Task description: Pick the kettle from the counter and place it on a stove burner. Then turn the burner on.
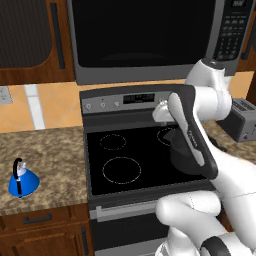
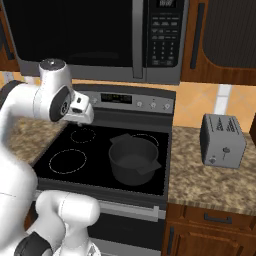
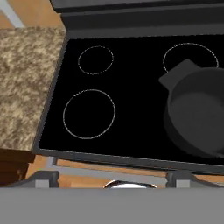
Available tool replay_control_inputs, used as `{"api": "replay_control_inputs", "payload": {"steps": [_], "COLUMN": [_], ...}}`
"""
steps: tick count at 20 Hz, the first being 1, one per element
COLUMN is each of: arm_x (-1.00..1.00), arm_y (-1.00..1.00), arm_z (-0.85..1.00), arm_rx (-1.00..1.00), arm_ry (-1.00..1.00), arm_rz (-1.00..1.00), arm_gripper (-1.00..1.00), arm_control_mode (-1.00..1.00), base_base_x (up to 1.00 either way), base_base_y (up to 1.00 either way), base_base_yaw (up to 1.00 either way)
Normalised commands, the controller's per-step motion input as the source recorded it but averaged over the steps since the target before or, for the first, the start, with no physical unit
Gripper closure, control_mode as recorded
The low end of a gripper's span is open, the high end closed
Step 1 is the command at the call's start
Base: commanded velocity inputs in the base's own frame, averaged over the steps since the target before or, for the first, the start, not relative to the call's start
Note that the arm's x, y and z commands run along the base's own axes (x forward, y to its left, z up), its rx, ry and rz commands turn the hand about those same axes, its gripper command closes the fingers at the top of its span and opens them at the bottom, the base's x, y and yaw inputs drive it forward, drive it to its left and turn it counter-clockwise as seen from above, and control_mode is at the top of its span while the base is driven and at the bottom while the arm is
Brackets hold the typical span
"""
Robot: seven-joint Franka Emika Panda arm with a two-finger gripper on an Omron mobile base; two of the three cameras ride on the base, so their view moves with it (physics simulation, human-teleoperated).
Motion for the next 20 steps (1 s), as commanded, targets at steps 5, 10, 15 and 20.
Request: {"api": "replay_control_inputs", "payload": {"steps": [5,10,15,20], "arm_x": [-0.86,-0.53,-0.20,-0.24], "arm_y": [1.00,1.00,1.00,1.00], "arm_z": [-0.01,-0.01,-0.01,0.28], "arm_rx": [0.06,0.00,0.00,-0.02], "arm_ry": [-0.28,-0.22,-0.07,0.00], "arm_rz": [0.03,0.02,0.01,0.00], "arm_gripper": [-1.00,-1.00,-1.00,-1.00], "arm_control_mode": [-1.00,-1.00,-1.00,-1.00], "base_base_x": [0.00,0.00,0.00,0.00], "base_base_y": [0.00,0.00,0.00,0.00], "base_base_yaw": [0.00,0.00,0.00,0.00]}}
